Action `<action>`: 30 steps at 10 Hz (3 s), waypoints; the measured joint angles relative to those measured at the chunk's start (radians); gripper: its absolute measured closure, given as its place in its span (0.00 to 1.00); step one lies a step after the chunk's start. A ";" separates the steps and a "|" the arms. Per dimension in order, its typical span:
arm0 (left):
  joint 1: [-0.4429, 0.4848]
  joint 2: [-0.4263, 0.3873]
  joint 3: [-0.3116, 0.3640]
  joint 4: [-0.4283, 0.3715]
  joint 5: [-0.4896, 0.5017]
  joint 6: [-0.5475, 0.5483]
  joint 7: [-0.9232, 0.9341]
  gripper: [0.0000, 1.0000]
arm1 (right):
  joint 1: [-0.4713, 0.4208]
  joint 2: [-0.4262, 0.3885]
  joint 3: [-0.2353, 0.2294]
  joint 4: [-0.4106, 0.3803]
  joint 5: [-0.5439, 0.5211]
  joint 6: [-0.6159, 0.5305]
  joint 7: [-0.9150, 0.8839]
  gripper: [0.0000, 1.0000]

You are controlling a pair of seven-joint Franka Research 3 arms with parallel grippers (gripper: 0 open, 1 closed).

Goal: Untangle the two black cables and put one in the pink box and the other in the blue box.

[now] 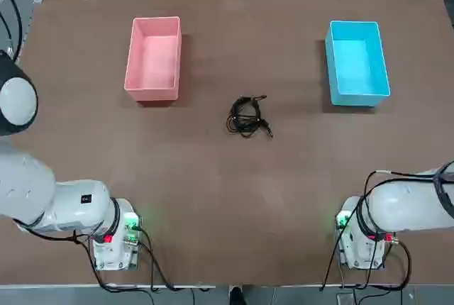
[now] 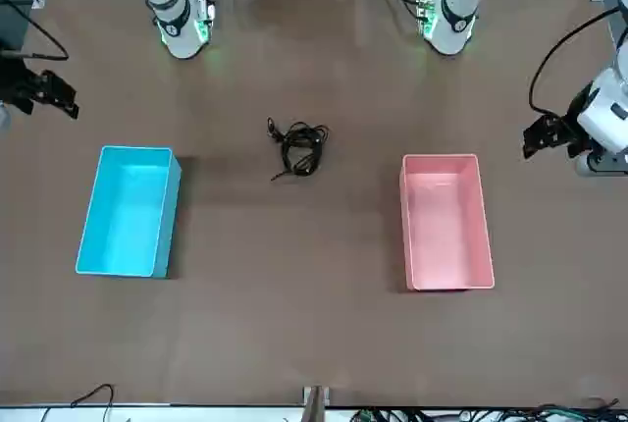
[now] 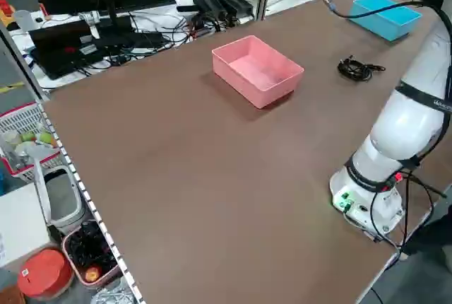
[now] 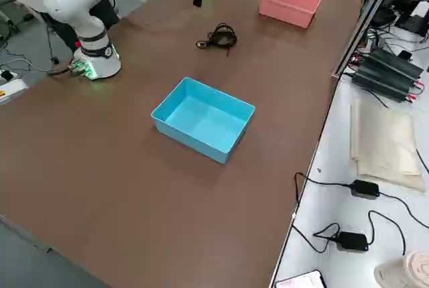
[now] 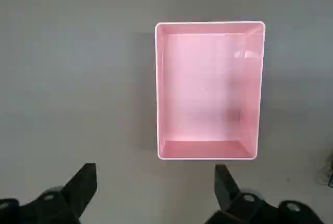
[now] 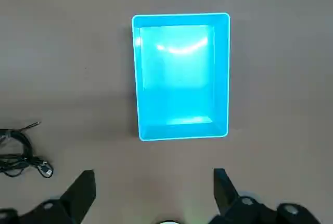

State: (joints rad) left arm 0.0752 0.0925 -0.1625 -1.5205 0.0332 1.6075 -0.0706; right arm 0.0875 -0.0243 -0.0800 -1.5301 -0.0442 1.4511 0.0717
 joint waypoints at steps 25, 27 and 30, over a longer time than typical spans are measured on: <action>-0.567 0.487 -0.220 -0.128 0.114 0.556 -2.489 0.02 | 0.339 -0.004 0.034 -0.627 0.127 0.751 0.721 0.00; -0.622 0.605 -0.219 -0.036 0.182 0.584 -2.639 0.02 | 0.349 -0.002 0.034 -0.644 0.127 0.786 0.742 0.00; -0.680 0.684 -0.183 0.025 0.184 0.665 -2.658 0.05 | 0.358 0.015 0.034 -0.663 0.127 0.813 0.747 0.00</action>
State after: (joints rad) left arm -0.6045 0.7765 -0.3451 -1.4953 0.2170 2.2726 -2.7289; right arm 0.4458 -0.0094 -0.0464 -2.1932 0.0823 2.2643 0.8191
